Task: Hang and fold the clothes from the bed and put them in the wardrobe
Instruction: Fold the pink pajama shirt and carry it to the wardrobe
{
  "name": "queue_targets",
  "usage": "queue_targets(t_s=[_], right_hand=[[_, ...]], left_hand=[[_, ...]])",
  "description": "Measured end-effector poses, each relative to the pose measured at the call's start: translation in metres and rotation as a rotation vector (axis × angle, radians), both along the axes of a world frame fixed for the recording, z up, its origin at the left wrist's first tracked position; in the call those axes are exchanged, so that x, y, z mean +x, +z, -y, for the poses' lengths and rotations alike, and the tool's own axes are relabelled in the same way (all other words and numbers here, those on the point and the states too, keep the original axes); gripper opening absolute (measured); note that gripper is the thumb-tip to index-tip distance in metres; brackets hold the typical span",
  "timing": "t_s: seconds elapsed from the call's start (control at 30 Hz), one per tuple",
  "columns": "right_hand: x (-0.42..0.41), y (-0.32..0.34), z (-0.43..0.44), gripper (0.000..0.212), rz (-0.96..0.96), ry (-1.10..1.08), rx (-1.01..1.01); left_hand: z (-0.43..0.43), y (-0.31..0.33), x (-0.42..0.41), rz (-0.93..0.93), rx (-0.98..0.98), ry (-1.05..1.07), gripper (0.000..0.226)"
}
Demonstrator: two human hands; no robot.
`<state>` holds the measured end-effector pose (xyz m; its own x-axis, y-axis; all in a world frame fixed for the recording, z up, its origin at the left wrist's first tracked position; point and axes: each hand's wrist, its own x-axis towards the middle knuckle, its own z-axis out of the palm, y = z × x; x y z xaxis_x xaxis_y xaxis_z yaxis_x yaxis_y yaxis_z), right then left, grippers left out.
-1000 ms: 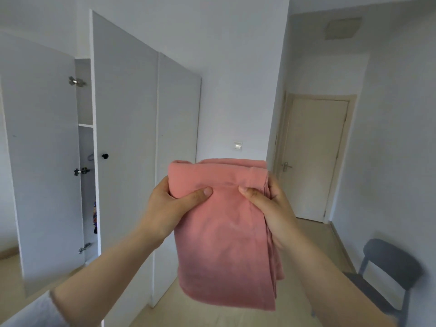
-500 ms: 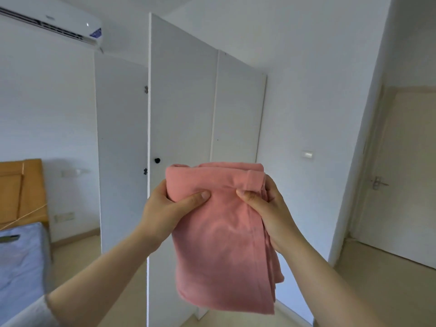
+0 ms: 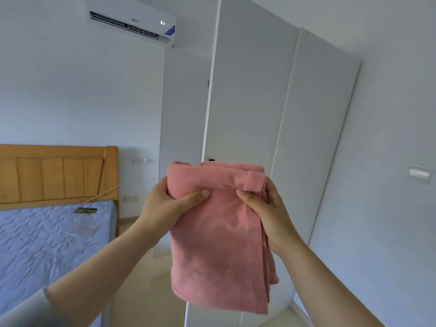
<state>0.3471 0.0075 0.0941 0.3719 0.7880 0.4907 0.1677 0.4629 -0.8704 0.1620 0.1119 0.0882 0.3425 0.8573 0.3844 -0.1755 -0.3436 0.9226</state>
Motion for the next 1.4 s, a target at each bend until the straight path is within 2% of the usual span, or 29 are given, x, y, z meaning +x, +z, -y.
queue_targets(t_s=[0.37, 0.63, 1.07, 1.4], right_hand=[[0.062, 0.004, -0.129, 0.037, 0.033, 0.334, 0.021], [0.052, -0.01, -0.222, 0.037, 0.028, 0.464, -0.029], [-0.015, -0.002, -0.409, 0.043, 0.03, 0.47, -0.008], [0.0, -0.005, -0.544, 0.039, -0.001, 0.408, -0.001]], left_hand=[[-0.059, 0.006, 0.037, -0.011, 0.018, 0.355, 0.075], [-0.126, -0.004, 0.022, -0.037, -0.002, 0.49, 0.072], [-0.314, 0.004, -0.045, -0.049, 0.029, 0.497, 0.067], [-0.457, 0.001, -0.025, -0.041, 0.017, 0.452, 0.073]])
